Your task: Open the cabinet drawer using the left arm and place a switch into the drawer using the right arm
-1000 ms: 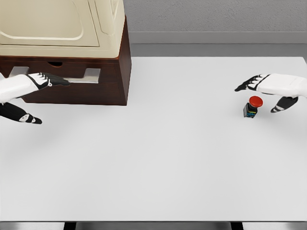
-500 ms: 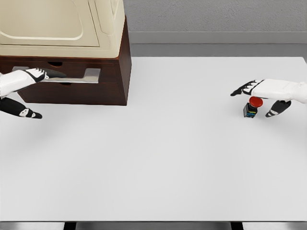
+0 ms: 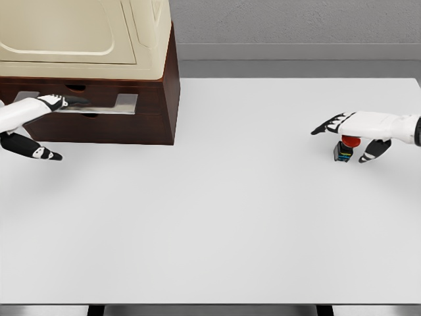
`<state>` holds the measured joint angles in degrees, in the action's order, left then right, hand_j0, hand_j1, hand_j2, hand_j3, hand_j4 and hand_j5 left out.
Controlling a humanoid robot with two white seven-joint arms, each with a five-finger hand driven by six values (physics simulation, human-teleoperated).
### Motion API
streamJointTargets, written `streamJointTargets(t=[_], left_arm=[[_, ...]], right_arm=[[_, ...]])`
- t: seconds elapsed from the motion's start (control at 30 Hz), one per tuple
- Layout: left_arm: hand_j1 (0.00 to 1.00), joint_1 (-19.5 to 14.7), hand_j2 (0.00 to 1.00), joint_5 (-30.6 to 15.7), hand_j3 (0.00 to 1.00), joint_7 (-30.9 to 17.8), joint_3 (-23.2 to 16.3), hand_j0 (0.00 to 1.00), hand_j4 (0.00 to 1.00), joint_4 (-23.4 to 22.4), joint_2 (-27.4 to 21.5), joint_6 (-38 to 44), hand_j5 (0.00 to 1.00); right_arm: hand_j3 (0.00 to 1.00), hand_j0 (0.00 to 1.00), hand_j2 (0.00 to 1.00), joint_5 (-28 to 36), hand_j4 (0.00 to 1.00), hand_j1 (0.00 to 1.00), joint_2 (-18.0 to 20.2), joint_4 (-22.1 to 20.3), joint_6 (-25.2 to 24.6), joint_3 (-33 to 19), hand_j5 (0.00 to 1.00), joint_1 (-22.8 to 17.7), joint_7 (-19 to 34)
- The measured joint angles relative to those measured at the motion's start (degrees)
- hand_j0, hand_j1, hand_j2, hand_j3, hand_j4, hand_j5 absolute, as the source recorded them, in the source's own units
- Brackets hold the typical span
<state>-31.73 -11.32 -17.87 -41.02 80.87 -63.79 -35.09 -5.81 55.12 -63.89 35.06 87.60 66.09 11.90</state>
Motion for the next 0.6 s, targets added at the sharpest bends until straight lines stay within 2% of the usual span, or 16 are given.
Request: streamJointTargets(t=[0.2,0.3,0.37,0.5,0.6], left_arm=[[1.0,0.09,1.0,-0.16,1.0,-0.06,-0.07,1.0,1.0,-0.99,0.64,0.0,1.0],[1.0,0.18,1.0,-0.24,1.0,-0.24,-0.25,1.0,1.0,-0.94,0.51,0.0,1.0],[1.0,0.0,1.0,-0.58,1.0,-0.99,-0.33,1.0,1.0,-0.87,0.34,0.01,1.0],[1.0,-0.18,1.0,-1.28,1.0,-2.01,-0.35,1.0,1.0,-0.69,-0.01,0.05,1.0],[1.0,-0.18,1.0,-1.75,1.0,-2.83,-0.4,1.0,1.0,-0.45,-0.47,0.02,1.0]], right_arm=[[0.98,0.98,0.98,-0.11,0.98,0.98,-0.11,0.93,0.0,-0.1,0.98,0.0,0.43],[0.79,0.79,0.79,-0.25,0.79,0.79,-0.1,1.08,0.0,-0.18,0.79,0.0,0.94],[0.76,0.76,0.76,-0.32,0.76,0.76,-0.1,1.11,0.0,-0.2,0.76,0.0,1.48],[0.64,0.64,0.64,-0.37,0.64,0.64,-0.11,1.1,0.01,-0.3,0.64,0.0,1.96],[0.59,0.59,0.59,-0.38,0.59,0.59,-0.16,1.07,0.01,-0.41,0.59,0.0,2.12]])
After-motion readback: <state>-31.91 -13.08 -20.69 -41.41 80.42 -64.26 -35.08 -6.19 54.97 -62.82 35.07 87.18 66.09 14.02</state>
